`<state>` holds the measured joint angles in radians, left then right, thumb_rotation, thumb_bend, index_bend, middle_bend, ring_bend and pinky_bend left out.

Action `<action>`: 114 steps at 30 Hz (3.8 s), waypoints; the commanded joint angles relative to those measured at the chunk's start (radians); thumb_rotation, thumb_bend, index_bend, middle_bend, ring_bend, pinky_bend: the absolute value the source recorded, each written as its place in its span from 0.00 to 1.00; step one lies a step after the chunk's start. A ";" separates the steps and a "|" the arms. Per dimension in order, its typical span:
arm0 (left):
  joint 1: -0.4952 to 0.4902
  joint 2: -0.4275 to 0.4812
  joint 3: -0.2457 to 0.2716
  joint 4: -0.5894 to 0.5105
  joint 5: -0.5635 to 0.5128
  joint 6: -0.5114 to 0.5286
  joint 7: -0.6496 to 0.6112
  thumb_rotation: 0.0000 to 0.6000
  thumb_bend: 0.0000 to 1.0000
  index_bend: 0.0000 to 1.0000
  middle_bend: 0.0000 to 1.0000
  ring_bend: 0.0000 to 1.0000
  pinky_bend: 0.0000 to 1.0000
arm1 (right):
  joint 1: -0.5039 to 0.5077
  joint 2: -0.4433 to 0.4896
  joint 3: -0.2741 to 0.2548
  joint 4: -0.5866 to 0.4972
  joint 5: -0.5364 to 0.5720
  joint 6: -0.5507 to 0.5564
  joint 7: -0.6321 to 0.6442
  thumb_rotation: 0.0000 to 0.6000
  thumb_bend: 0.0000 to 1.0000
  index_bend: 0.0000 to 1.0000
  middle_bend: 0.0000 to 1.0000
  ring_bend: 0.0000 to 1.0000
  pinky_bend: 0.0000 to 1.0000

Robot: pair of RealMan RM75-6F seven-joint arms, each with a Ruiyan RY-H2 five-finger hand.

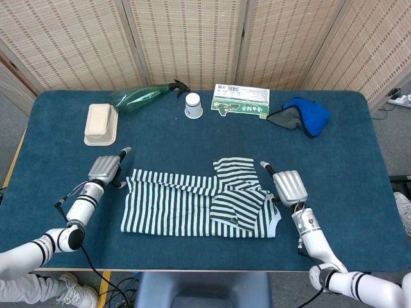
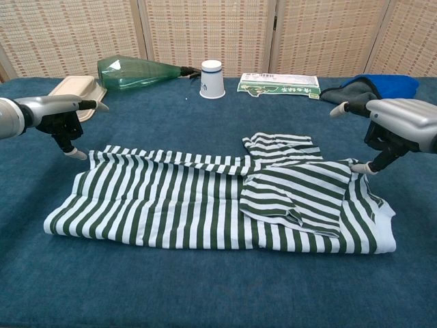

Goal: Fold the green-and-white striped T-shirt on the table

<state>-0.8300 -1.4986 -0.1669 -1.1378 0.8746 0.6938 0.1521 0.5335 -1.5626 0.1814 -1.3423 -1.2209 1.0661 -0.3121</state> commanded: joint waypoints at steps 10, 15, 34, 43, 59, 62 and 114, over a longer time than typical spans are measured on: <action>0.055 0.065 -0.005 -0.085 0.053 0.067 -0.033 1.00 0.25 0.00 0.91 0.85 1.00 | 0.000 0.040 0.002 -0.014 -0.006 0.039 -0.048 1.00 0.10 0.10 0.96 1.00 1.00; 0.065 0.070 -0.008 -0.094 0.051 0.075 -0.038 1.00 0.25 0.00 0.91 0.85 1.00 | 0.001 0.038 -0.007 -0.018 -0.030 0.045 -0.020 1.00 0.04 0.10 0.96 1.00 1.00; 0.150 0.164 -0.016 -0.229 0.098 0.139 -0.120 1.00 0.25 0.00 0.90 0.84 1.00 | -0.021 0.167 -0.214 -0.223 -0.309 -0.009 0.139 1.00 0.16 0.42 0.97 1.00 1.00; 0.175 0.173 -0.005 -0.233 0.111 0.145 -0.133 1.00 0.25 0.00 0.90 0.84 1.00 | -0.006 0.122 -0.213 -0.188 -0.287 -0.058 0.103 1.00 0.20 0.43 0.97 1.00 1.00; 0.183 0.164 -0.009 -0.222 0.120 0.132 -0.151 1.00 0.25 0.00 0.89 0.84 1.00 | 0.003 0.095 -0.214 -0.178 -0.256 -0.095 0.038 1.00 0.33 0.47 0.98 1.00 1.00; 0.186 0.165 -0.009 -0.220 0.122 0.132 -0.151 1.00 0.25 0.00 0.90 0.84 1.00 | 0.004 0.088 -0.213 -0.173 -0.253 -0.097 0.029 1.00 0.34 0.48 0.98 1.00 1.00; 0.255 0.207 0.001 -0.245 0.166 0.166 -0.193 1.00 0.25 0.00 0.89 0.84 1.00 | 0.262 -0.112 0.120 0.316 0.023 -0.185 0.069 1.00 0.41 0.43 0.98 1.00 1.00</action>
<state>-0.5752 -1.2920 -0.1665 -1.3833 1.0406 0.8603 -0.0410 0.7781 -1.6688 0.2927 -1.0396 -1.2159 0.9023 -0.2312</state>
